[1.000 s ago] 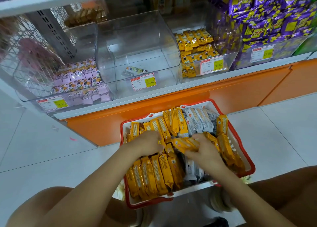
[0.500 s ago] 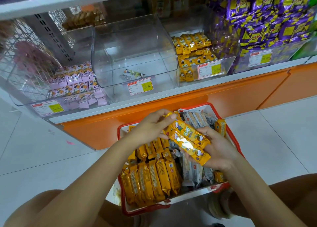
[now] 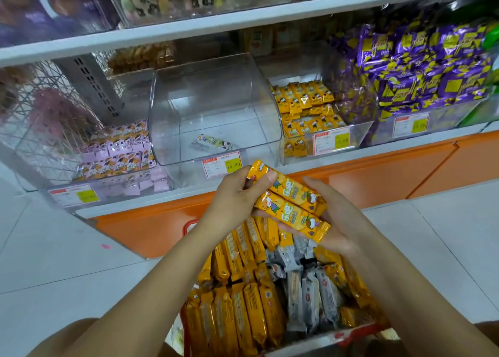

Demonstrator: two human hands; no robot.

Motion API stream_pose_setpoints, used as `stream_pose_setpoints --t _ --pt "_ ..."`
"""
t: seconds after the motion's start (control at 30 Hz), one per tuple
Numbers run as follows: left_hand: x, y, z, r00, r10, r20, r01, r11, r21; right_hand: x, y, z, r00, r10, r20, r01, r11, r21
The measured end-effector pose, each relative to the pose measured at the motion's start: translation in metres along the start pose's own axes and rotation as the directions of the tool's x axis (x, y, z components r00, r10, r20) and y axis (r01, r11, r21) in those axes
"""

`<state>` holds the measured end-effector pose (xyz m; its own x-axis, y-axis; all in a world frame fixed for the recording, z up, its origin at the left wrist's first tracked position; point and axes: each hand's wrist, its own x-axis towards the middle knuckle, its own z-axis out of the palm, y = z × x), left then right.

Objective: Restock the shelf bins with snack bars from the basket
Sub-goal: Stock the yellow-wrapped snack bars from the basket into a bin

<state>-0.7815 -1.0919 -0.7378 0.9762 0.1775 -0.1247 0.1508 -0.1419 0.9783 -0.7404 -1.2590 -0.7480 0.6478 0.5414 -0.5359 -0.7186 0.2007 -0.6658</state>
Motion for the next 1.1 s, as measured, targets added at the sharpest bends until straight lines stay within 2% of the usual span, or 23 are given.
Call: stream_pose_setpoints --t 0.07,0.13,0.23,0.3,0.37,0.43,0.57,0.63,0.67,0.7,0.73,0.77,0.83,0.87,0.93,1.0,1.03,1.1 --pt "0.004 0.005 0.0 0.998 -0.016 -0.059 0.012 0.997 -0.072 -0.001 -0.009 0.004 0.995 -0.094 0.023 0.096 0.979 -0.178" --pt "0.008 0.007 -0.001 0.992 -0.073 -0.102 0.056 0.986 -0.157 -0.006 -0.017 0.007 0.966 -0.254 0.057 0.254 0.876 -0.41" --pt "0.017 0.01 -0.003 0.975 -0.173 -0.139 0.13 0.953 -0.273 -0.013 -0.024 0.007 0.866 -0.454 0.209 0.474 0.614 -0.631" --pt "0.021 0.013 -0.004 0.971 -0.195 -0.136 0.147 0.941 -0.304 -0.01 -0.027 0.003 0.795 -0.527 0.302 0.542 0.392 -0.744" --pt "0.024 0.018 -0.004 0.979 -0.177 -0.105 0.138 0.943 -0.303 -0.002 -0.032 0.0 0.698 -0.614 0.368 0.55 0.131 -0.825" --pt "0.026 0.023 -0.005 0.987 -0.144 -0.072 0.117 0.95 -0.289 0.007 -0.038 -0.004 0.606 -0.669 0.43 0.527 -0.068 -0.847" --pt "0.033 0.031 -0.008 0.996 -0.093 0.001 0.088 0.944 -0.317 0.015 -0.054 -0.001 0.551 -0.701 0.453 0.435 -0.222 -0.873" --pt "0.037 0.034 -0.011 0.997 -0.078 0.015 0.079 0.943 -0.324 0.02 -0.063 0.001 0.498 -0.691 0.523 0.391 -0.36 -0.847" --pt "0.039 0.036 -0.011 0.997 -0.074 0.013 0.074 0.945 -0.317 0.022 -0.068 0.003 0.481 -0.679 0.555 0.397 -0.396 -0.828" --pt "0.04 0.036 -0.012 0.998 -0.064 -0.016 0.057 0.956 -0.289 0.024 -0.075 0.004 0.509 -0.666 0.545 0.411 -0.369 -0.834" --pt "0.043 0.035 -0.015 0.996 -0.029 -0.085 0.012 0.98 -0.198 0.025 -0.083 0.008 0.575 -0.656 0.488 0.417 -0.278 -0.865" --pt "0.047 0.032 -0.019 0.984 0.043 -0.174 -0.049 0.998 -0.032 0.026 -0.092 0.01 0.648 -0.648 0.4 0.393 -0.166 -0.904" --pt "0.053 0.024 -0.031 0.921 0.232 -0.312 -0.106 0.922 0.374 0.036 -0.116 0.009 0.73 -0.65 0.21 0.26 -0.019 -0.965" --pt "0.054 0.022 -0.036 0.9 0.284 -0.33 -0.092 0.865 0.494 0.045 -0.129 0.007 0.761 -0.636 0.127 0.181 0.019 -0.983" --pt "0.054 0.018 -0.042 0.914 0.263 -0.309 -0.041 0.818 0.574 0.064 -0.152 0.009 0.847 -0.532 -0.007 -0.006 0.004 -1.0" --pt "0.056 0.012 -0.044 0.936 0.197 -0.293 0.012 0.811 0.585 0.082 -0.163 0.014 0.928 -0.358 -0.102 -0.149 -0.104 -0.983" --pt "0.057 0.009 -0.044 0.942 0.175 -0.288 0.029 0.81 0.585 0.091 -0.163 0.016 0.945 -0.297 -0.138 -0.182 -0.128 -0.975" --pt "0.059 0.004 -0.042 0.948 0.159 -0.277 0.038 0.806 0.591 0.109 -0.159 0.018 0.953 -0.254 -0.166 -0.199 -0.11 -0.974"
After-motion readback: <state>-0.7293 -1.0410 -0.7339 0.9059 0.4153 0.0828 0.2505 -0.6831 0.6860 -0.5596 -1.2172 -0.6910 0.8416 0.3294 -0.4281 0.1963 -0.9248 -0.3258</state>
